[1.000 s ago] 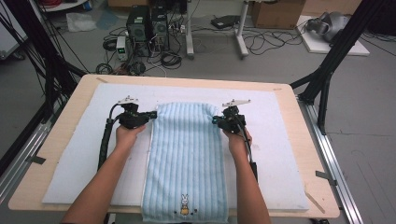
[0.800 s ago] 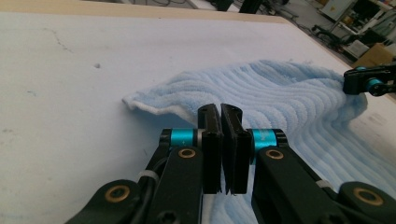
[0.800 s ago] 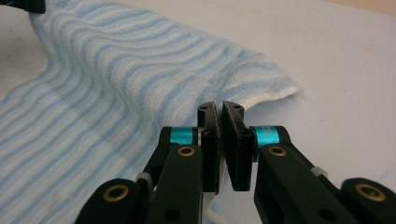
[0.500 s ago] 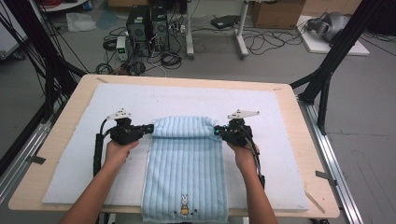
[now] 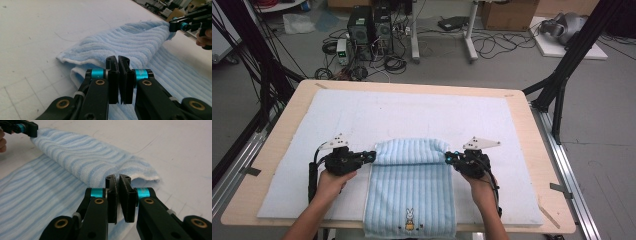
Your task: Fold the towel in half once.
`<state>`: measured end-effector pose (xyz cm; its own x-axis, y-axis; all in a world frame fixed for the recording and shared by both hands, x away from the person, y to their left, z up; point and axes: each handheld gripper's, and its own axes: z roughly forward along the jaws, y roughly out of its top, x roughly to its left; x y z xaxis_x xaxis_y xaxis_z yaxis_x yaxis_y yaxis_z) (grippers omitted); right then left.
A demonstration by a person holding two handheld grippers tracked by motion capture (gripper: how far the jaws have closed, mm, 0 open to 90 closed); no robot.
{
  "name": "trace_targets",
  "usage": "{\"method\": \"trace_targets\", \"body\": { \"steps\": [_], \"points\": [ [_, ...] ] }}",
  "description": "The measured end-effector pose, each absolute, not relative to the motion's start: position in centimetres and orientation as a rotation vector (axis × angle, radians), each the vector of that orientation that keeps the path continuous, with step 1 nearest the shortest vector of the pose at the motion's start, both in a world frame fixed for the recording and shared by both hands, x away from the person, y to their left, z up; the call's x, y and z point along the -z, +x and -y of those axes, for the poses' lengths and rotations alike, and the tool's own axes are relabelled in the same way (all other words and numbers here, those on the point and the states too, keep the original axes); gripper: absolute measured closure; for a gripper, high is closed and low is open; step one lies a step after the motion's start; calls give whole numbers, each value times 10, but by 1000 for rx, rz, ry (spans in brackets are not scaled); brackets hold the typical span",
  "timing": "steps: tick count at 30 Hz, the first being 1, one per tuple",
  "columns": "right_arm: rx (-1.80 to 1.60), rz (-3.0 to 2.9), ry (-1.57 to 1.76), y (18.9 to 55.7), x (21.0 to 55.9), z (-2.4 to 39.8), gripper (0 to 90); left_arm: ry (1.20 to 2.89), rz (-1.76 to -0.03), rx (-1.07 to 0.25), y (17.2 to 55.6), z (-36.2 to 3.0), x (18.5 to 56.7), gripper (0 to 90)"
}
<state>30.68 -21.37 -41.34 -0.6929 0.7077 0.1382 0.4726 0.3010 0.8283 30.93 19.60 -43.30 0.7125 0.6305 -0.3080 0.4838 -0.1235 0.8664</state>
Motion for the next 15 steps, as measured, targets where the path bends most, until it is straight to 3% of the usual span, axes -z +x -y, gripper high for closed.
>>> {"method": "trace_targets", "body": {
  "steps": [10,11,13,15],
  "points": [
    [-1304,-2359,1104,293,430,214,830,1810,-883,-158,298,-194,445,852],
    [-1304,-2358,1105,293,430,214,800,1806,-900,-160,299,-195,446,806],
    [-1309,-2332,1120,295,428,215,696,1788,-962,-146,304,-196,446,554],
    [-1326,-2299,1140,298,423,217,664,1771,-974,-147,310,-200,444,502]
  ]
}}
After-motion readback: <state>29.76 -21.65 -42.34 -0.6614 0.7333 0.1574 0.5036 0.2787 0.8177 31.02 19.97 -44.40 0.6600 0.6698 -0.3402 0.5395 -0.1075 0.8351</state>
